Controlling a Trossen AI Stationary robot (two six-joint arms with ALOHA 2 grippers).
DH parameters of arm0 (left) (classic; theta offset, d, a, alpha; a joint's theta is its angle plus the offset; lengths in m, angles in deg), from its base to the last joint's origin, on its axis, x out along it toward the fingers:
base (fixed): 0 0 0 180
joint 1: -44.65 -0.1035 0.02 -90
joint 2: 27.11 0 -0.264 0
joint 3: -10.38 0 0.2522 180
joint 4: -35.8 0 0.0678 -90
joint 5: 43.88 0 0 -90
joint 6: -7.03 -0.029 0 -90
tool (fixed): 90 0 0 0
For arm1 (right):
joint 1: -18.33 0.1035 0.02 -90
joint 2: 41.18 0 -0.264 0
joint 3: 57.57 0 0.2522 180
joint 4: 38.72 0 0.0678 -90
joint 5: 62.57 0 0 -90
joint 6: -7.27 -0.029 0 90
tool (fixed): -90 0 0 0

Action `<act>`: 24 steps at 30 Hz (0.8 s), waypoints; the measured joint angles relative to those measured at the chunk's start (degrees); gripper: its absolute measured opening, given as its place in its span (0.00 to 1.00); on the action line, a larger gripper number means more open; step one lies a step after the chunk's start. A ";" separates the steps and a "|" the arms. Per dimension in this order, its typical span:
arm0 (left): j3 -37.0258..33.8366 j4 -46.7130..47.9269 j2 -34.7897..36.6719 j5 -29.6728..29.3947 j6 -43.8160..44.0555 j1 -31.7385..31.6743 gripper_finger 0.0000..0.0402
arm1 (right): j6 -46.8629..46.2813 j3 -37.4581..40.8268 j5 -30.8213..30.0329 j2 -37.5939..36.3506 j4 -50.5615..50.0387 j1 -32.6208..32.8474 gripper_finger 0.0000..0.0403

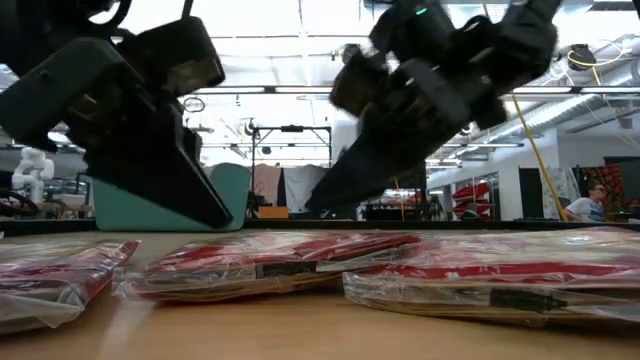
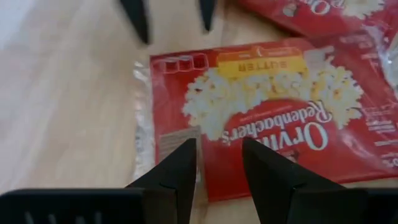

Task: Sort popcorn bags into baskets
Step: Put the red popcorn bag into the green bin

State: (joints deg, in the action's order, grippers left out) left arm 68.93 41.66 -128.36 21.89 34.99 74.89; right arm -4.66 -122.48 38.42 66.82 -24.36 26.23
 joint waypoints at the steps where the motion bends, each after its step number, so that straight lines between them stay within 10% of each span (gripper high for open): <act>1: 0.11 -0.10 -0.52 0.21 0.04 0.00 0.33 | 0.82 -1.60 0.06 0.97 -1.69 -0.30 0.47; 24: 0.09 1.43 -4.62 -10.39 -11.40 -6.59 0.33 | 2.37 -7.31 -1.13 1.93 -19.03 -5.33 0.59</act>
State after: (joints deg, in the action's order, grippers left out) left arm 69.03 43.09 -132.98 11.50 23.59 68.30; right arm -2.29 -129.79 37.29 68.75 -43.39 20.90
